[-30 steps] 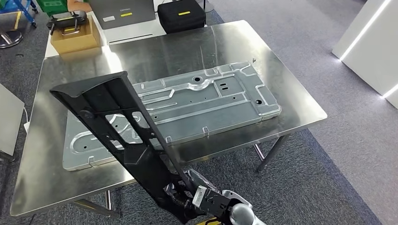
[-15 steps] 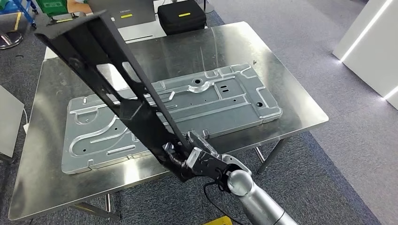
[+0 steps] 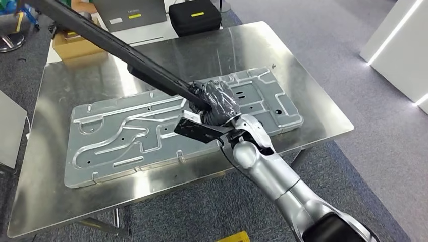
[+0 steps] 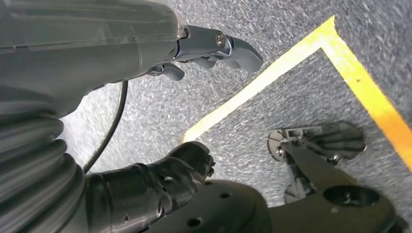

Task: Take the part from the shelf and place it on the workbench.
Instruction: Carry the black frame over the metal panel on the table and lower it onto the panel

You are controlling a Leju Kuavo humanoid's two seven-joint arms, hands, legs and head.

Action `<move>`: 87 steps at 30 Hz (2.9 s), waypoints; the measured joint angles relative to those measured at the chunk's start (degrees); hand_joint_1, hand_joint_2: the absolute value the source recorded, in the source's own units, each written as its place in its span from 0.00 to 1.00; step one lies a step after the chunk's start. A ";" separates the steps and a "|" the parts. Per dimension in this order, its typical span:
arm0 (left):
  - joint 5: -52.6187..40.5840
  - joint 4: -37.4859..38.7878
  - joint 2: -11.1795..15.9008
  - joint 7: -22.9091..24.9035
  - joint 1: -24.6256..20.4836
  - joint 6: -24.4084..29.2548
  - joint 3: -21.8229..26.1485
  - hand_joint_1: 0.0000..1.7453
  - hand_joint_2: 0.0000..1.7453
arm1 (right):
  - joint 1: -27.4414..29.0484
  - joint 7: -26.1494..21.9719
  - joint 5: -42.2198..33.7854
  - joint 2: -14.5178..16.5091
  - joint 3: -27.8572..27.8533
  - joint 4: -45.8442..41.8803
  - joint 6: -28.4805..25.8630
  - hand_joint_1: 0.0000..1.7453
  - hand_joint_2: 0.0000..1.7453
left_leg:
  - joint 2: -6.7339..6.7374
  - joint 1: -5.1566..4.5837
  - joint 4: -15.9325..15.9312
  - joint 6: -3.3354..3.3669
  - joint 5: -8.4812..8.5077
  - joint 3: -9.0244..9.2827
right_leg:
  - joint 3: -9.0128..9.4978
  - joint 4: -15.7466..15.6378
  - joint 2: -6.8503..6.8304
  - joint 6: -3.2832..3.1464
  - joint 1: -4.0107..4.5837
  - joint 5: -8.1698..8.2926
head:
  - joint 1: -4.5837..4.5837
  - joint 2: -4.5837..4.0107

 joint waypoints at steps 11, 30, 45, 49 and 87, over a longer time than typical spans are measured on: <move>-2.60 0.00 -0.09 1.27 -1.02 -0.75 -1.25 0.00 1.00 | -5.86 6.89 23.61 4.56 5.26 20.74 -9.99 0.97 1.00 | 0.12 0.15 6.01 -0.85 0.07 -4.04 | 1.01 -0.53 -0.13 -1.39 0.31 -0.32 | -0.03 -0.01; -4.74 0.00 -0.50 1.28 -1.61 -0.99 -1.29 0.00 1.00 | -6.93 7.25 24.96 4.73 0.95 34.70 -14.14 0.97 1.00 | 0.09 0.03 0.46 0.16 0.88 -1.24 | -0.55 0.29 -0.07 0.32 0.06 0.14 | -0.02 -0.01; -5.42 0.00 -0.55 -2.33 -2.42 -0.64 -1.28 0.00 1.00 | -5.31 5.26 23.14 4.51 -2.69 36.43 -13.78 0.97 1.00 | 0.09 -0.18 0.48 -0.16 0.72 -1.04 | -0.01 -0.12 0.24 -0.50 0.35 0.19 | -0.04 0.00; -5.38 0.00 -0.61 -2.72 -2.46 -0.60 -1.19 0.00 1.00 | -4.69 7.33 27.23 3.94 -2.80 36.71 -16.29 0.97 1.00 | 0.26 0.23 -0.53 1.15 1.42 -0.68 | -1.11 2.46 0.16 0.66 0.29 -1.62 | 0.01 0.01; -5.41 0.00 -0.70 -2.37 -1.98 -0.61 0.75 0.00 0.00 | -1.91 15.92 44.46 1.15 -2.54 38.11 -22.16 0.00 0.00 | 0.42 -0.09 -1.00 1.72 1.41 0.17 | -3.15 7.67 -0.17 1.89 -0.72 -2.38 | 0.12 0.00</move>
